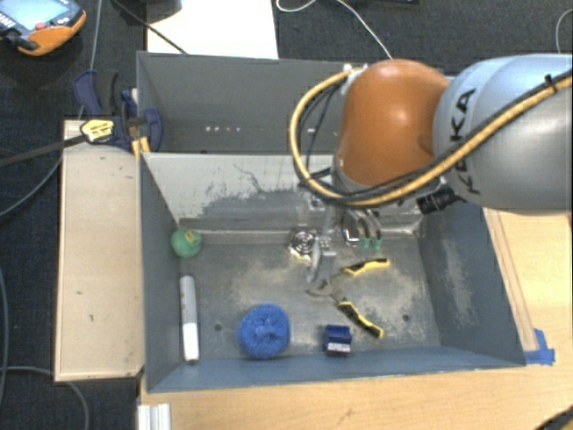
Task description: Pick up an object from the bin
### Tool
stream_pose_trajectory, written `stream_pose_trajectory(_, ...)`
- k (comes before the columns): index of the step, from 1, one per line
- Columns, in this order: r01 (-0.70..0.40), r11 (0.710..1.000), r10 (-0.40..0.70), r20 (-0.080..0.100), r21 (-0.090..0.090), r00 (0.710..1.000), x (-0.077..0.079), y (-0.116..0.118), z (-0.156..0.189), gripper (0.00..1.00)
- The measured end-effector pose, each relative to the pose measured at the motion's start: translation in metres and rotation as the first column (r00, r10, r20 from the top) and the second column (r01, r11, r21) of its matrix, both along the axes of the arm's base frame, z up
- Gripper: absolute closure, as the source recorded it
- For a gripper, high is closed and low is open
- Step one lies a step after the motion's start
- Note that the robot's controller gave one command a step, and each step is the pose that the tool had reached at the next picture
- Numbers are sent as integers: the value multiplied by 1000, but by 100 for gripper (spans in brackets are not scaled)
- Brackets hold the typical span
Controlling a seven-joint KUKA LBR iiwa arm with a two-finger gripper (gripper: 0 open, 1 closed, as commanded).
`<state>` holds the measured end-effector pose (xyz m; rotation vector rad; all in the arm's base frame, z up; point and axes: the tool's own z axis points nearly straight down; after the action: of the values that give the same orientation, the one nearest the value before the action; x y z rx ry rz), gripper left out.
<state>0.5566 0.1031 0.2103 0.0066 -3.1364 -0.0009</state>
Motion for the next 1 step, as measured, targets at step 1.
stream_pose_trajectory(1,-70,998,70,-9,0,998,-61,28,-86,0)
